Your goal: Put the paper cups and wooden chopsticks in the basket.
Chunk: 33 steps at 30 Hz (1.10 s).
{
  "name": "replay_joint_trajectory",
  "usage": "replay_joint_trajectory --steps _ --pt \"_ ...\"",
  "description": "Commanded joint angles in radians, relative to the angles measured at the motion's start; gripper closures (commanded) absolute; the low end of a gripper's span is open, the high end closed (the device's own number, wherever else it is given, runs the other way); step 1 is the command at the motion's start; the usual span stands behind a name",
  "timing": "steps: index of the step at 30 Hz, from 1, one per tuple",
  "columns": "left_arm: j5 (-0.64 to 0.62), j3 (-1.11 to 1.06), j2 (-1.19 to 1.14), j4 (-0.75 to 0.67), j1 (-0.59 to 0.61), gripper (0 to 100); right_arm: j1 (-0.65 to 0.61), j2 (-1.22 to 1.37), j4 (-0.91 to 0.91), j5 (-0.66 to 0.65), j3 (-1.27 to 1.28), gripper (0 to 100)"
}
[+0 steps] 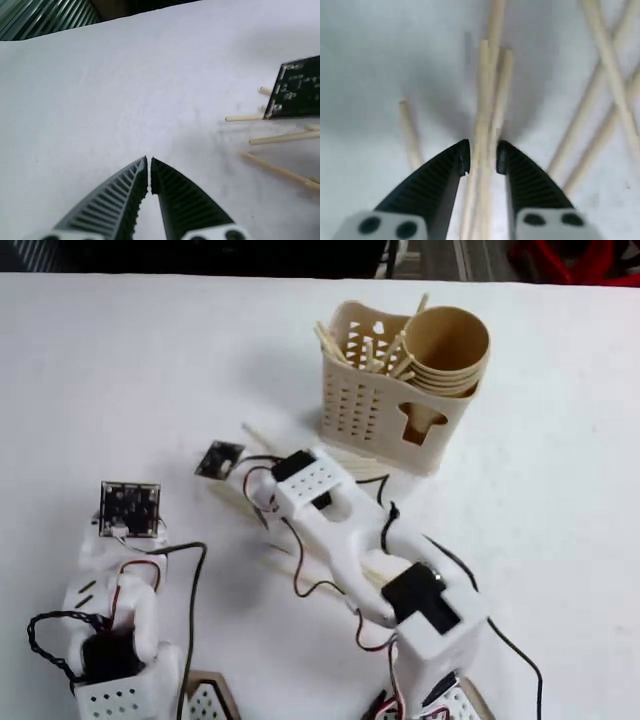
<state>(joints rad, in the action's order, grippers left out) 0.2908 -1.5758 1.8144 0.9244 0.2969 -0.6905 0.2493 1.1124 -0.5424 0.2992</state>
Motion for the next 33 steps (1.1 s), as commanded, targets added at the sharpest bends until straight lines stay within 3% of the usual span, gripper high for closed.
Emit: replay_joint_trajectory --steps 1,6,10,14,19,27,33 --pt "-0.005 0.006 0.008 -0.026 0.010 96 -0.019 0.031 -0.001 -0.002 -0.026 85.2" --pt "-0.005 0.006 0.008 -0.026 0.010 96 -0.021 0.111 0.010 -0.003 -0.060 86.0" --pt "-0.005 0.006 0.008 -0.026 0.010 96 -0.019 0.165 0.071 -0.002 -0.135 98.9" --pt "-0.005 0.006 0.008 -0.026 0.010 96 -0.012 0.162 0.091 -0.002 -0.146 97.9" --pt "-0.005 0.008 0.008 -0.026 0.025 96 -0.012 0.028 0.105 -0.002 -0.097 97.8" --pt "-0.005 0.009 0.008 -0.026 0.035 96 -0.012 -0.263 -0.053 0.000 0.155 97.9" --pt "-0.005 0.009 0.008 -0.026 0.035 96 -0.012 -0.305 -0.077 0.005 0.198 97.9"
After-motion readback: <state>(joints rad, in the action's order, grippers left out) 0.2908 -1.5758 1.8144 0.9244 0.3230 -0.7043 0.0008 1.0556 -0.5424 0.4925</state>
